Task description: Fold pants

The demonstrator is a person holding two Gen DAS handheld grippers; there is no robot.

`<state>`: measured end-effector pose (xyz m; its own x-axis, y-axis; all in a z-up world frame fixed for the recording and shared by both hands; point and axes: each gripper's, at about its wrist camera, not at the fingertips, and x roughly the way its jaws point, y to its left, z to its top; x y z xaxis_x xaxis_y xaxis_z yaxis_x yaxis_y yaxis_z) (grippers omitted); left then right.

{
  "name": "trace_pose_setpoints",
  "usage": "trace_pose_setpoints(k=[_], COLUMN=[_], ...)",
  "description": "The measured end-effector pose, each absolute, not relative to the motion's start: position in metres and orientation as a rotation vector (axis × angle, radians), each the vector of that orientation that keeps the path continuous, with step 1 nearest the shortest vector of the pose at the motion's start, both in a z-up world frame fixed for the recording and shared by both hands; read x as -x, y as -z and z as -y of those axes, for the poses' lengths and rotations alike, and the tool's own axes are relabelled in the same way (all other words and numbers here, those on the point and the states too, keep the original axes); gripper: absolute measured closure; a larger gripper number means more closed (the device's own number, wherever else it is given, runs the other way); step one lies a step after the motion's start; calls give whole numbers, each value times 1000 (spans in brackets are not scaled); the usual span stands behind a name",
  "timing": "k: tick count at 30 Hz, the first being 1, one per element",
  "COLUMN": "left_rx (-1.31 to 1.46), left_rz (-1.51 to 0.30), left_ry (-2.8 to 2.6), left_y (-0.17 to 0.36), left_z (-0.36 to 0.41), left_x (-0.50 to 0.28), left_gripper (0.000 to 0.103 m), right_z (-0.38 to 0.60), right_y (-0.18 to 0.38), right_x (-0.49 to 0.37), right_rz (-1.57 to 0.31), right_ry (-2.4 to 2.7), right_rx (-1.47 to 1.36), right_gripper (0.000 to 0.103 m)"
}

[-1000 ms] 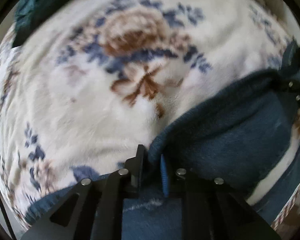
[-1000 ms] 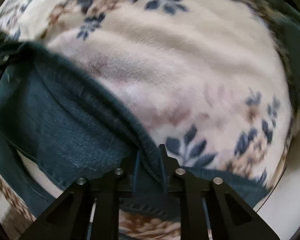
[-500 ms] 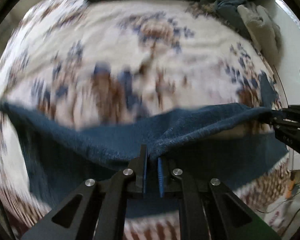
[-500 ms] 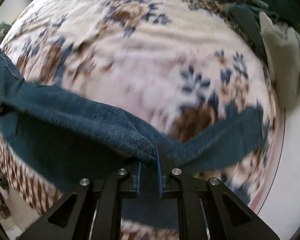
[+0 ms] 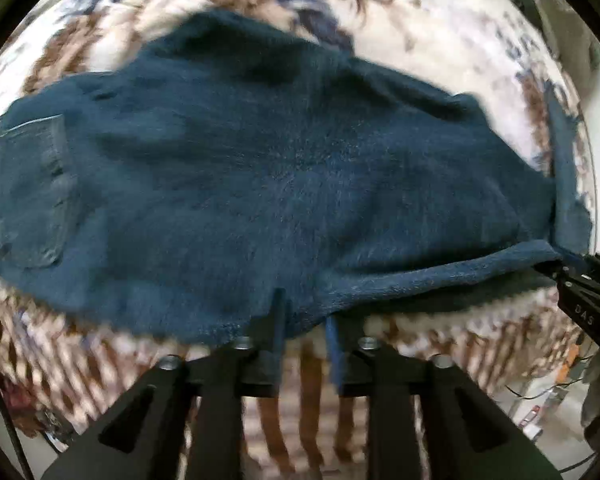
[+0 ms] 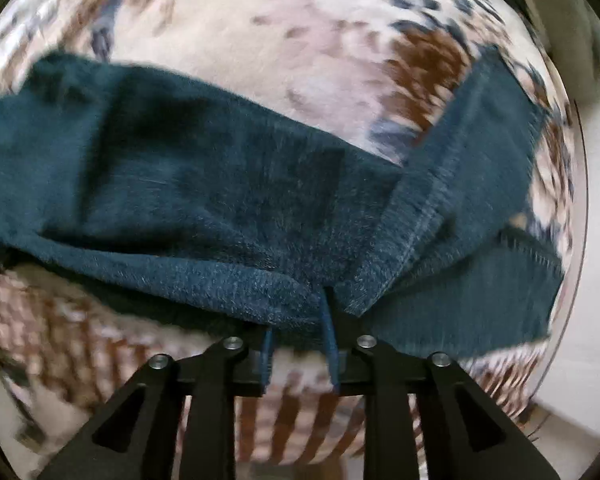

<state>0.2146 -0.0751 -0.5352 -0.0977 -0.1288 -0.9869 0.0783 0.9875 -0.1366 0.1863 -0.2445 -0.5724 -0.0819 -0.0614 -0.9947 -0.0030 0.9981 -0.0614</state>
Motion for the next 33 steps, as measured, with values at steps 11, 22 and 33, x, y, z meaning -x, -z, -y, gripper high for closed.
trace_pose_setpoints(k=[11,22,33], left_rx=[-116,-131,-187], left_rz=[-1535,-1516,-1524], left_ry=[14,-73,7], left_y=[516,538,539], left_z=[77,92,140], left_x=[-224,-258,-241], left_gripper=[13,13,13], right_z=[340,409,508], right_y=[509,594,566], right_x=[-215,-327,-114], right_rz=[-1532,-1564,-1312], right_ry=[273,560,718], right_rx=[-377,-246,-996], right_gripper=[5,92,94])
